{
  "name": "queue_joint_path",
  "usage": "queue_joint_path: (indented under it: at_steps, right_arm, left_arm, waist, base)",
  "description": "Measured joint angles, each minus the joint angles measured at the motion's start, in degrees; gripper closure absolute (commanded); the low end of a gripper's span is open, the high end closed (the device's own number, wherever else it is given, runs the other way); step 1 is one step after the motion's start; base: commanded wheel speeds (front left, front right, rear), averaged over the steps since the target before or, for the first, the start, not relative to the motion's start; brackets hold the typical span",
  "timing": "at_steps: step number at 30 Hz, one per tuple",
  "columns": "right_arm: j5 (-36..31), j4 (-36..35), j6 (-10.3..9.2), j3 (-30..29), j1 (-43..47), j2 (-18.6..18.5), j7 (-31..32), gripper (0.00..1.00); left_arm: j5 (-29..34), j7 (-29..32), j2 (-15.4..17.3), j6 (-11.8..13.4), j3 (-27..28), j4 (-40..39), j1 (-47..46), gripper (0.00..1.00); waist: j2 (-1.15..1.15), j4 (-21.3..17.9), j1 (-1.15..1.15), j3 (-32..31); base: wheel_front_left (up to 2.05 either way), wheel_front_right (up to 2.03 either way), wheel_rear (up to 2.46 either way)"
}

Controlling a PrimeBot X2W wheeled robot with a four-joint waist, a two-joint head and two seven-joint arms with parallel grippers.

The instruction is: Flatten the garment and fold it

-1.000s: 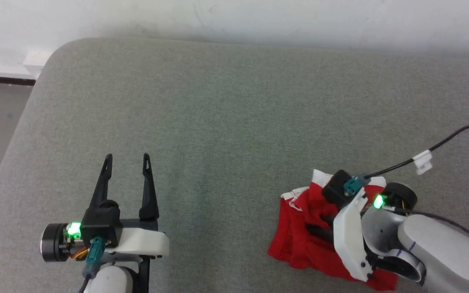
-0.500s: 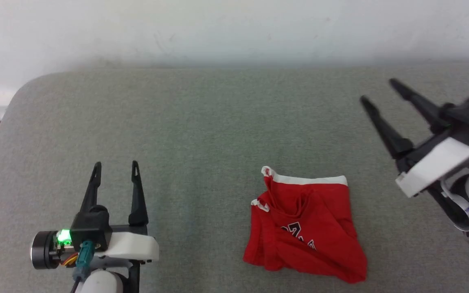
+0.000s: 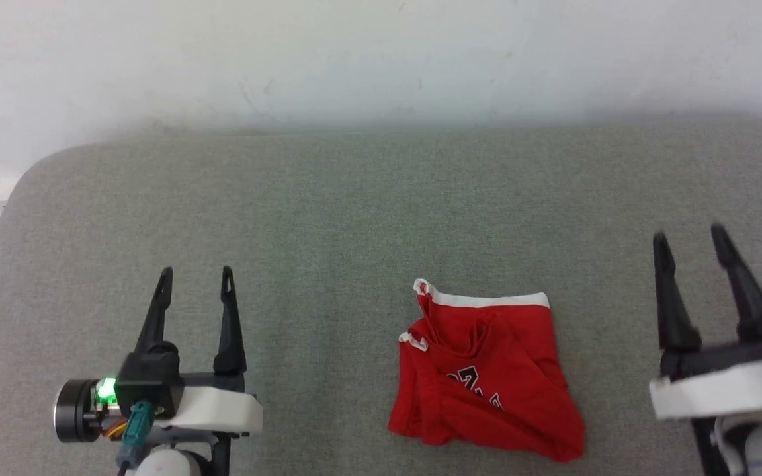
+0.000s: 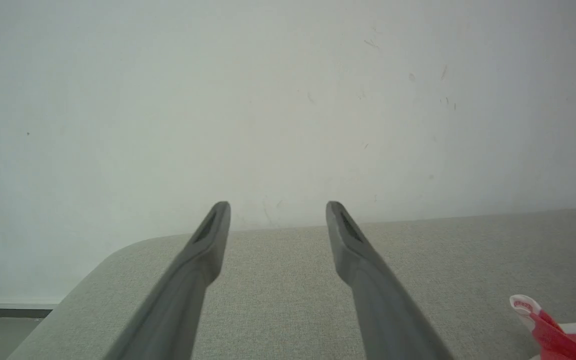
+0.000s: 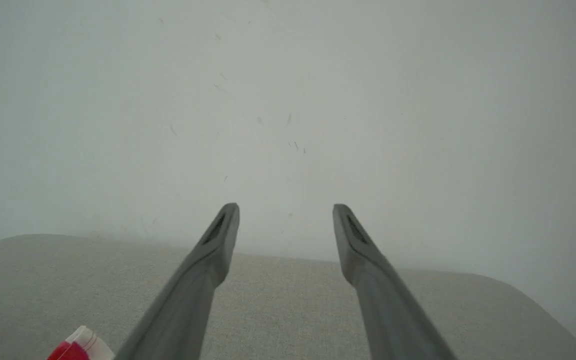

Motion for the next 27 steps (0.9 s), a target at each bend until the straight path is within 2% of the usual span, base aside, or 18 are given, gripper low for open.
queue_joint_path:
  at_steps: [3, 6, 13, 17, 19, 23, 27]
  right_arm:
    - [-0.80, -1.90, 0.00, -1.75, 5.13, 3.22, 0.00, 0.00]
    - [-1.19, -3.12, 0.00, -2.94, 8.55, 4.83, 0.00, 0.00]
    - [-1.19, -5.19, 0.00, -3.86, 7.93, 5.37, 0.00, 0.00]
    - [-1.07, -4.41, -0.01, -1.82, 0.05, 0.05, 0.09, 0.00]
    - [-0.10, -2.44, 0.00, 0.74, -4.16, -3.85, 3.11, 0.00]
    - [5.73, 1.15, 0.00, 8.91, -11.74, -11.74, 19.23, 0.00]
    - [16.84, 3.41, 0.00, 18.12, -16.64, -19.59, 37.68, 0.00]
  left_arm:
    - [-0.35, 0.01, -0.05, -0.41, 0.13, -0.51, 1.10, 0.00]
    - [-0.35, 0.00, -0.22, -0.42, 0.22, -1.24, 2.38, 0.00]
    - [-0.35, 0.00, -0.53, -0.48, 0.92, -1.90, 4.27, 0.00]
    - [-0.34, 0.00, -0.67, -0.91, 1.02, -1.89, 4.28, 0.00]
    - [-0.34, 0.00, -0.82, -0.93, 1.02, -1.89, 4.27, 0.00]
    - [-0.33, 0.00, -1.10, -0.99, 0.82, -1.83, 4.23, 0.00]
    - [-0.33, 0.00, -1.48, -1.00, 0.71, -1.85, 4.20, 0.00]
  waist:
    - [0.00, 0.28, 0.00, -0.51]
    - [0.00, 0.60, 0.00, -1.12]
    - [0.00, 0.80, 0.00, -1.81]
    - [0.00, 0.82, 0.00, -1.82]
    - [0.00, 1.00, 0.00, -1.80]
    - [0.00, 1.43, 0.01, -1.69]
    - [0.00, 2.14, 0.01, -1.50]
  base:
    - [0.00, 0.00, 0.00]
    - [0.00, 0.00, 0.00]
    - [0.00, 0.00, 0.00]
    - [0.00, 0.00, 0.00]
    - [0.00, 0.00, 0.00]
    - [0.00, 0.00, 0.00]
    - [0.00, 0.00, 0.00]
